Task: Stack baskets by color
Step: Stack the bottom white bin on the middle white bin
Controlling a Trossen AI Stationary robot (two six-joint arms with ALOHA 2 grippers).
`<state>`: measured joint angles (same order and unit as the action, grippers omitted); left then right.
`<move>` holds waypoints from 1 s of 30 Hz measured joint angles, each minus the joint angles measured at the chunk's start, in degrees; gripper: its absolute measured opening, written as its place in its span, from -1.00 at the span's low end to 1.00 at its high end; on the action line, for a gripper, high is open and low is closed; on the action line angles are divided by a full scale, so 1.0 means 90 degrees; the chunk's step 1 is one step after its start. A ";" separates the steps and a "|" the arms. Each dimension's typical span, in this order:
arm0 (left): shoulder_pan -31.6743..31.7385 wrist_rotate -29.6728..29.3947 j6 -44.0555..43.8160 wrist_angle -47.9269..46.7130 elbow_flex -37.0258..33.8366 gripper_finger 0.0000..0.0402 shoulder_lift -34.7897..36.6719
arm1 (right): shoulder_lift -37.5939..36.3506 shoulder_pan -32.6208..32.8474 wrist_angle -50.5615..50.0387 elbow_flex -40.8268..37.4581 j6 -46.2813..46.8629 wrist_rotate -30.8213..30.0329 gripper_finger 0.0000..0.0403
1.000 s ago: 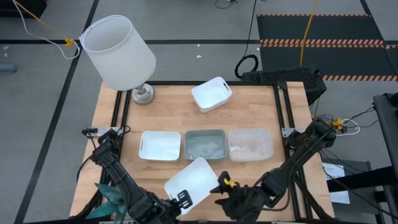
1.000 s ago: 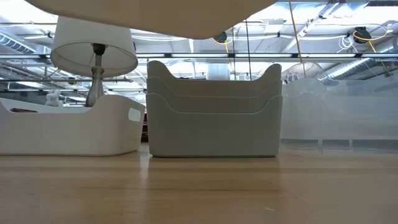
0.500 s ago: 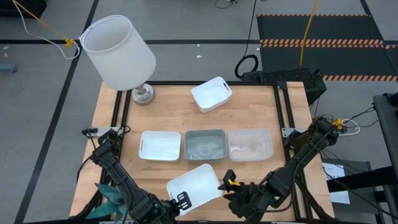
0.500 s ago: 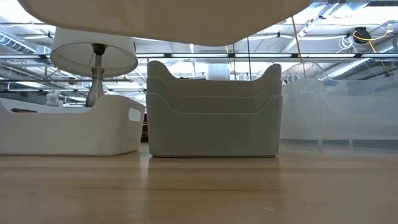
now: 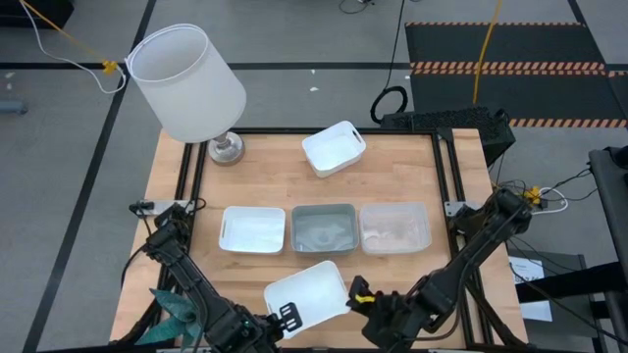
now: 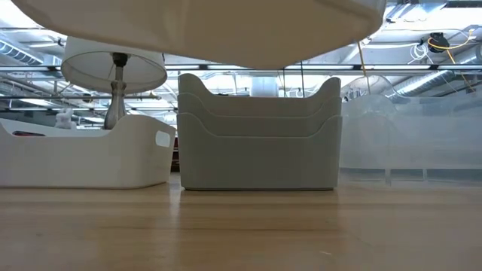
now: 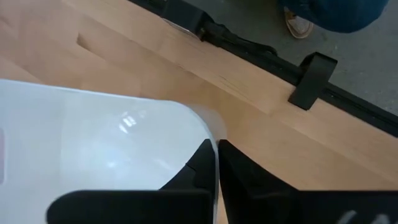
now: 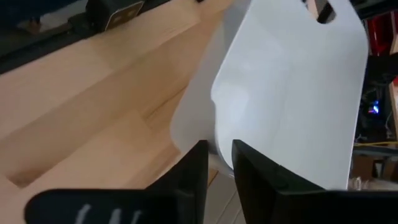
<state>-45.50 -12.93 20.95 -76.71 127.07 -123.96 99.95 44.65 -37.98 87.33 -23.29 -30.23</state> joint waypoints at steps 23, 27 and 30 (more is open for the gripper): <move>-0.0014 -0.0061 0.0295 0.0337 0.0000 -0.96 0.0000 | 0.0079 0.0096 0.0190 -0.0007 -0.0218 0.0099 -0.79; -0.0021 -0.0460 0.0036 0.0331 0.0000 -0.86 0.0000 | 0.0084 0.0096 0.0072 -0.0017 -0.0177 0.0204 -0.95; -0.0036 -0.0948 -0.0487 0.0344 0.0002 -0.77 0.0000 | 0.0091 0.0092 0.0008 -0.0022 -0.0161 0.0272 -0.97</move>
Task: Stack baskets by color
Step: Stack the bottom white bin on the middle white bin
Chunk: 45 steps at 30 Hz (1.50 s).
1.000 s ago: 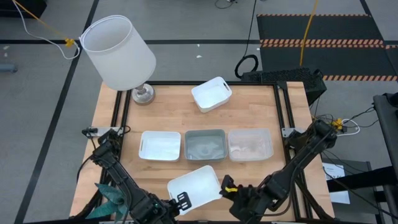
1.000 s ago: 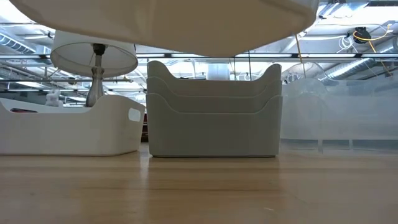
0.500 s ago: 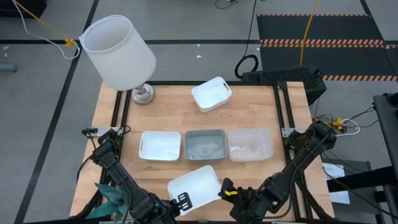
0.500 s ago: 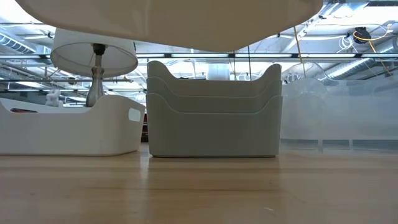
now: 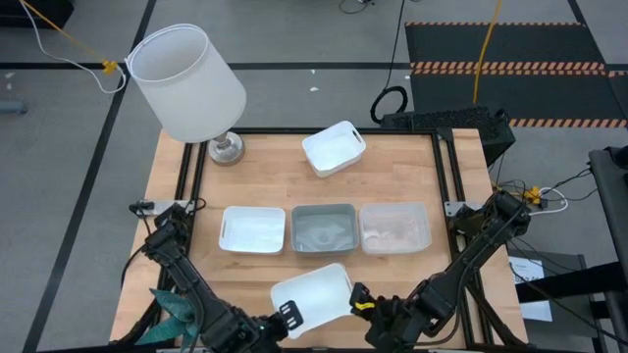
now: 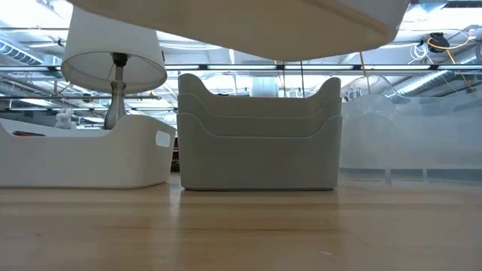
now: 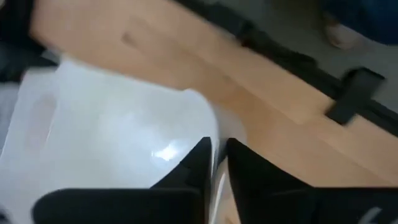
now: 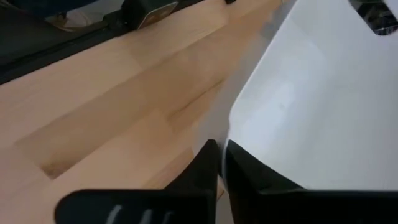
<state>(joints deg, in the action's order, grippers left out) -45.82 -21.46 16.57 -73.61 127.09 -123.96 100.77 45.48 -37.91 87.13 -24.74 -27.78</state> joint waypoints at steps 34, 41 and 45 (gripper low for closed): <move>-0.0141 -0.2190 -0.2592 0.3086 0.0878 0.46 0.0498 | -0.0664 -0.0057 0.0294 0.0051 0.2207 -0.0272 -0.98; 0.0635 -0.1027 -0.3122 0.2478 0.0884 0.12 0.0576 | -0.0826 -0.0186 0.0098 0.0051 0.2984 -0.0344 -0.98; 0.0948 -0.0544 -0.2899 0.2280 0.0884 -0.03 0.0576 | -0.0846 -0.0228 -0.0384 0.0051 0.3246 -0.0525 -0.98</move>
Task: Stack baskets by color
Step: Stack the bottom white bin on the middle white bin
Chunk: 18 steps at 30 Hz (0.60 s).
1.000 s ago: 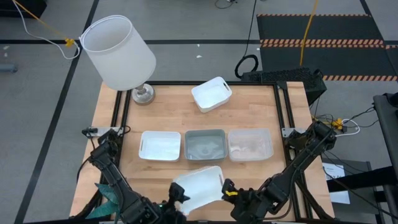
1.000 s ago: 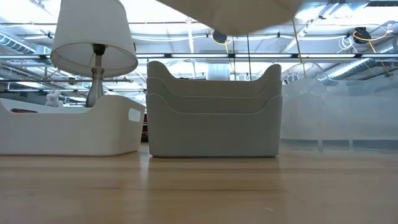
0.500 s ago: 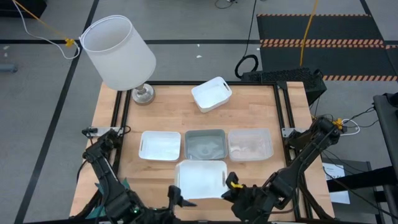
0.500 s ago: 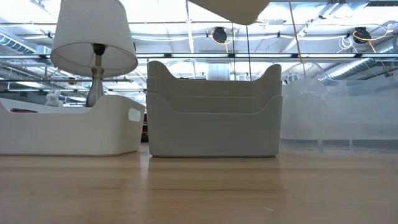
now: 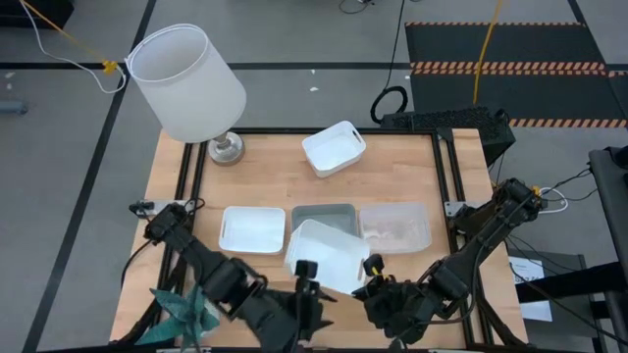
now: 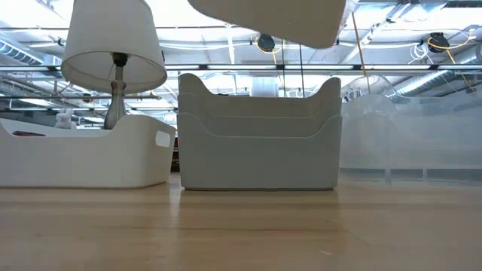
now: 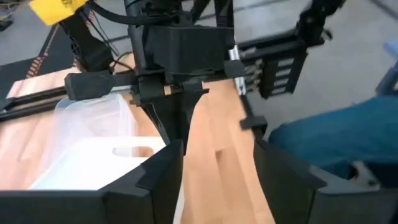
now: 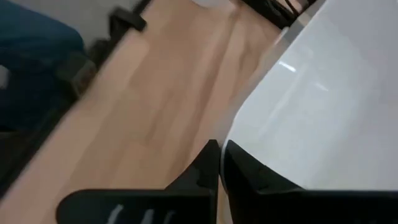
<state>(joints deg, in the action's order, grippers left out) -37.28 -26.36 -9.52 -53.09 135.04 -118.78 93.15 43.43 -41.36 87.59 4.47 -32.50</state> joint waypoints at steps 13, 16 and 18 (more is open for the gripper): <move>0.0852 0.0772 -0.0138 -0.2298 -0.0068 -0.10 0.0091 | -0.0025 -0.0224 -0.0838 -0.0002 0.0623 -0.0057 -0.98; 0.0850 0.0915 0.0207 -0.1968 -0.0068 -0.10 -0.0001 | -0.0025 -0.0295 -0.0916 -0.0002 0.0699 -0.0055 -0.98; 0.0848 0.0917 0.0359 -0.1919 -0.0068 -0.10 -0.0024 | -0.0025 -0.0330 -0.0968 -0.0002 0.0714 -0.0055 -0.98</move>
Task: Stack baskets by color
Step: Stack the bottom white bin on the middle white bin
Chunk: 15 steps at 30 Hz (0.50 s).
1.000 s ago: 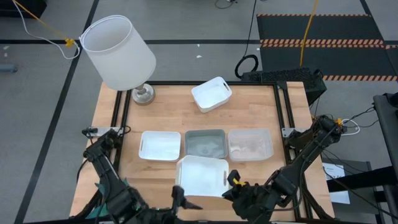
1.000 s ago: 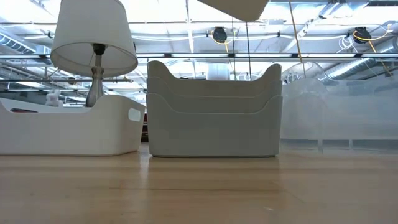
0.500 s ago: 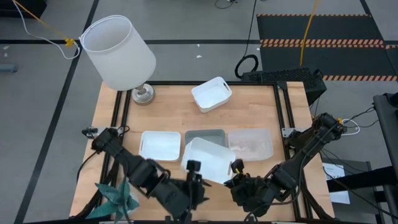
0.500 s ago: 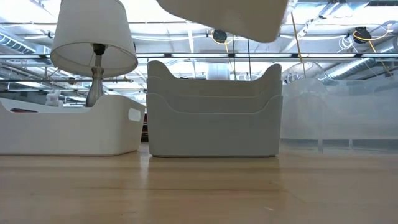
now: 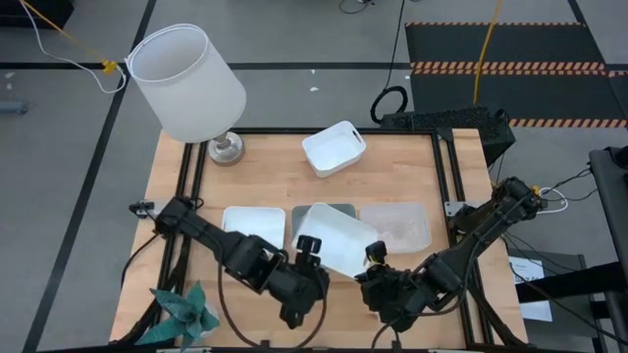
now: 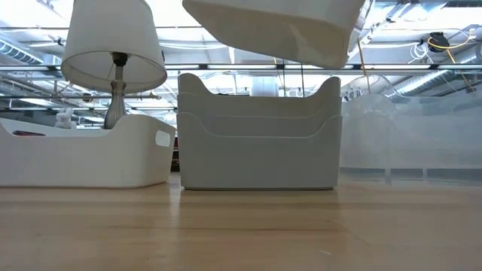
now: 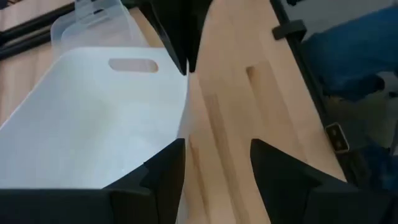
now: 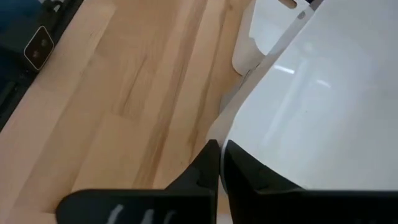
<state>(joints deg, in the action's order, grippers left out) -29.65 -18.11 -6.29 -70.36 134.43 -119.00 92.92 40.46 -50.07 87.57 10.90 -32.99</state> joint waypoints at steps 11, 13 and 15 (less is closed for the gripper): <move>0.0078 -0.0660 0.0349 -0.0210 -0.0002 -0.10 -0.0485 | 0.0000 0.0001 0.0001 0.0000 -0.0072 0.0002 -0.98; 0.0062 -0.0843 0.0394 -0.0222 -0.0002 -0.10 -0.0498 | 0.0000 0.0001 0.0008 0.0000 -0.0091 0.0002 -0.98; 0.0043 -0.0851 0.0451 -0.0222 -0.0002 -0.10 -0.0498 | 0.0002 0.0001 0.0004 0.0000 -0.0102 0.0005 -0.98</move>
<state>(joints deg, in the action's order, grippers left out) -29.26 -25.76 -2.23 -72.36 134.41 -123.48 92.95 40.47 -50.04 87.57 9.98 -32.95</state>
